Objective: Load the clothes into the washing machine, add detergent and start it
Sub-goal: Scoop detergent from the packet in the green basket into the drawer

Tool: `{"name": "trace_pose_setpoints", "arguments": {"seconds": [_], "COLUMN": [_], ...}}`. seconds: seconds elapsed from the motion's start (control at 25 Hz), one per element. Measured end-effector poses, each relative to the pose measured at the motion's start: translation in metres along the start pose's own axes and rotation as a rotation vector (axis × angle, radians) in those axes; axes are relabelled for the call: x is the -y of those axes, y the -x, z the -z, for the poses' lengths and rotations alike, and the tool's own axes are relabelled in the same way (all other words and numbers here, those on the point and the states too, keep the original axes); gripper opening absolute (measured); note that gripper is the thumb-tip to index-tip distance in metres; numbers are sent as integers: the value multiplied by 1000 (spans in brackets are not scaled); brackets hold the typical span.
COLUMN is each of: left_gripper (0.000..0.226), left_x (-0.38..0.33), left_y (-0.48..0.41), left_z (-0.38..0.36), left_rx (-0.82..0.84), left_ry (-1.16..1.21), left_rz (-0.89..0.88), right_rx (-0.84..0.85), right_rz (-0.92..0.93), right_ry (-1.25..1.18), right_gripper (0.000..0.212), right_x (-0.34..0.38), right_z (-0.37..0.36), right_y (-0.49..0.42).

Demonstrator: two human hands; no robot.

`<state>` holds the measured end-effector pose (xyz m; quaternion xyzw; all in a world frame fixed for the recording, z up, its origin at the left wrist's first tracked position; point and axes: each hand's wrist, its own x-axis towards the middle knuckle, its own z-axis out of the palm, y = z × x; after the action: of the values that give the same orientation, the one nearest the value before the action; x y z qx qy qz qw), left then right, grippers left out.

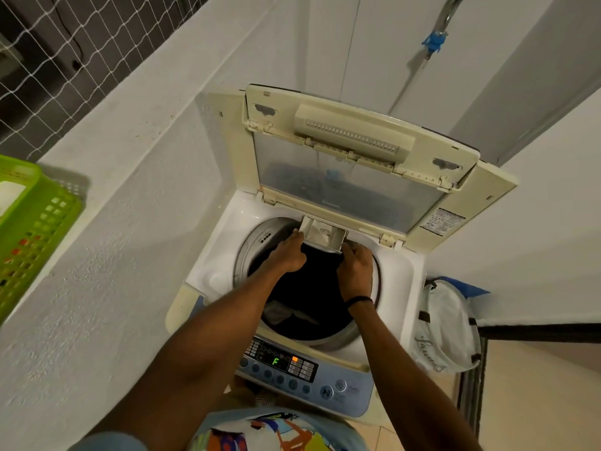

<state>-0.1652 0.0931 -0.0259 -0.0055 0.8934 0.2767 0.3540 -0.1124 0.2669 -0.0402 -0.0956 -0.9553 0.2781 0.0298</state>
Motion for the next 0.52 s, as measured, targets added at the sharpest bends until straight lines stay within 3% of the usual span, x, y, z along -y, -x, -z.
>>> {"name": "trace_pose_setpoints", "arguments": {"seconds": [0.12,0.24,0.36,0.44,0.52], "left_gripper": [75,72,69,63,55], "left_x": [-1,-1,7,11,21], "left_y": [3,14,42,72,118], "left_z": [4,9,17,32,51], "left_rx": [20,-43,-173,-268,-389], "left_ry": [23,161,387,539,683], "left_rz": [-8,-6,-20,-57,-108], "right_rx": [-114,-79,-31,0,141], "right_rz": [-41,-463,-794,-839,-767], "right_ry": [-26,-343,-880,-1118,-1188], "right_gripper": [24,21,19,18,14], "right_x": [0,12,26,46,69], "right_z": [1,22,36,50,63], "right_y": [-6,-6,-1,4,15]}}
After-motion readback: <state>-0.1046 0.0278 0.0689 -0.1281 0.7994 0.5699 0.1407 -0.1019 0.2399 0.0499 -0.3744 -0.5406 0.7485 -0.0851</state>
